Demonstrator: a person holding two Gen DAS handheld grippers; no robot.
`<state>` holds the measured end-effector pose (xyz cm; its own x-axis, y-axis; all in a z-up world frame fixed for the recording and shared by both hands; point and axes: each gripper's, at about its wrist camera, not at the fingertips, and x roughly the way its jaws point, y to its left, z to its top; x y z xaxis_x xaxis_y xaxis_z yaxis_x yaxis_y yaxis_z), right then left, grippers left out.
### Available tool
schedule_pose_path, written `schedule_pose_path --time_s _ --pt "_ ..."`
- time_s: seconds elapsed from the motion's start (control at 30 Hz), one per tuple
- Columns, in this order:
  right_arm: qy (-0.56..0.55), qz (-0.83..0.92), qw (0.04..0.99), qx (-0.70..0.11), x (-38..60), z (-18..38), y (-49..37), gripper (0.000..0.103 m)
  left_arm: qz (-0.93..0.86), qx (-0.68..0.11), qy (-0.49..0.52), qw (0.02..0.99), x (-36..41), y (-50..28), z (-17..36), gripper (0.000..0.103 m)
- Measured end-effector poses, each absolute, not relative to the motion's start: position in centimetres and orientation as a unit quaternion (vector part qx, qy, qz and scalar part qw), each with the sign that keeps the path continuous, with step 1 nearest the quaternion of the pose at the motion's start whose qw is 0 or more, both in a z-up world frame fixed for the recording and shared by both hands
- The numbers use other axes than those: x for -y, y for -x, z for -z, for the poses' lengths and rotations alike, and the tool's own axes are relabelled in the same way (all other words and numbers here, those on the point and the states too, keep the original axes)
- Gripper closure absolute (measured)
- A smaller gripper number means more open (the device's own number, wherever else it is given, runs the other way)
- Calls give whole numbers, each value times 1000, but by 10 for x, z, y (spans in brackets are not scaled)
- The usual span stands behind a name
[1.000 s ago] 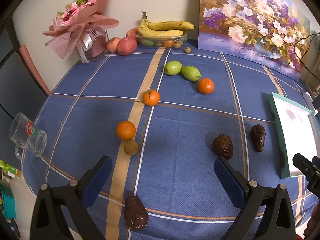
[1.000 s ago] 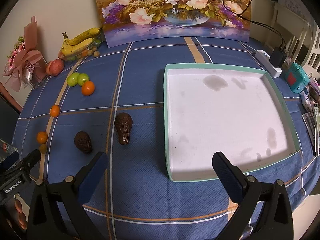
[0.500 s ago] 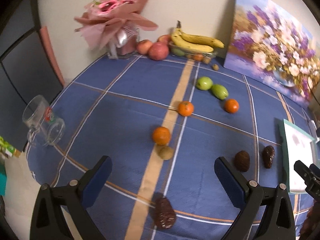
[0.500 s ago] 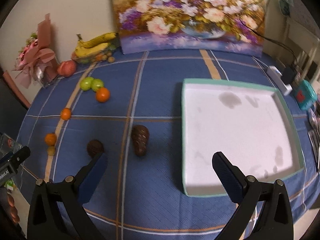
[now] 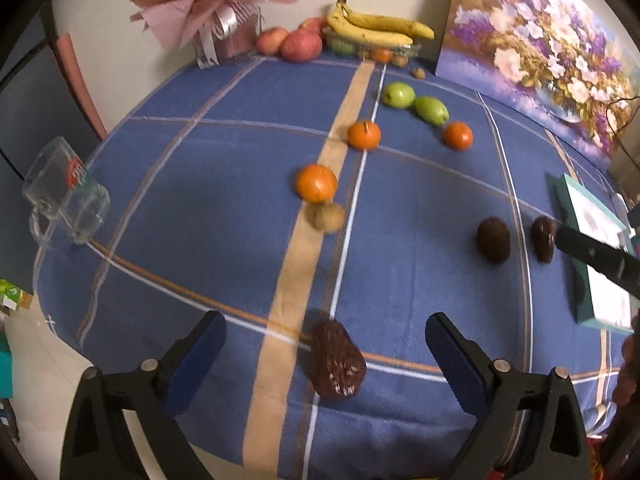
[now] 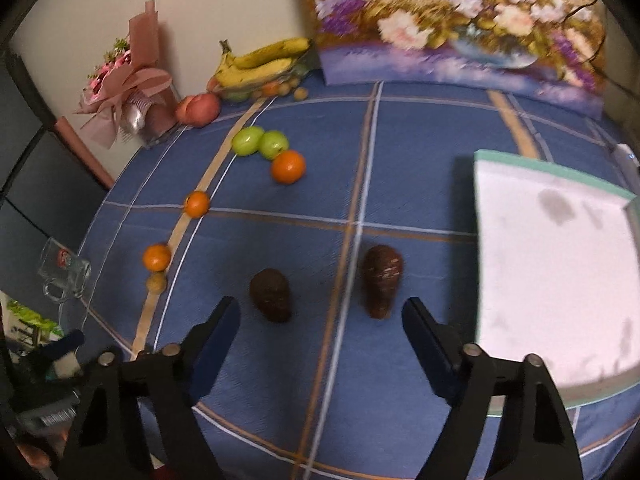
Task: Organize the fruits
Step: 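Grasp a brown wrinkled fruit with the left tool while the right tool grasps another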
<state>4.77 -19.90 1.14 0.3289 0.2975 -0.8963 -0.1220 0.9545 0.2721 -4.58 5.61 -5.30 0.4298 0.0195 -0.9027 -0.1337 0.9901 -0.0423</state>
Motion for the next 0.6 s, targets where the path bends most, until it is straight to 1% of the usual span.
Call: schedule_pose_path --time_s 0.13,0.27,0.3,0.4,0.43,0.57,0.6 --pt "-63 -155 806 -568 182 -5 -49 25 -40 -542 52 838 -53 51 63 9" --pt "-41 -171 801 -572 166 1 -51 32 -29 -552 58 832 -51 56 72 15" --pt "-35 -172 800 -574 163 4 -52 35 -26 -554 59 830 -50 56 74 18" --pt "-24 -176 793 -582 153 12 -55 40 -19 -563 62 824 -50 57 79 26" --pt "-20 -179 792 -583 150 14 -56 41 -17 -566 64 822 -50 57 81 29" --pt "-2 -181 787 -589 141 22 -58 45 -10 -575 68 815 -49 58 86 36" --pt "1 -183 786 -590 139 24 -59 47 -8 -577 69 814 -48 55 89 39"
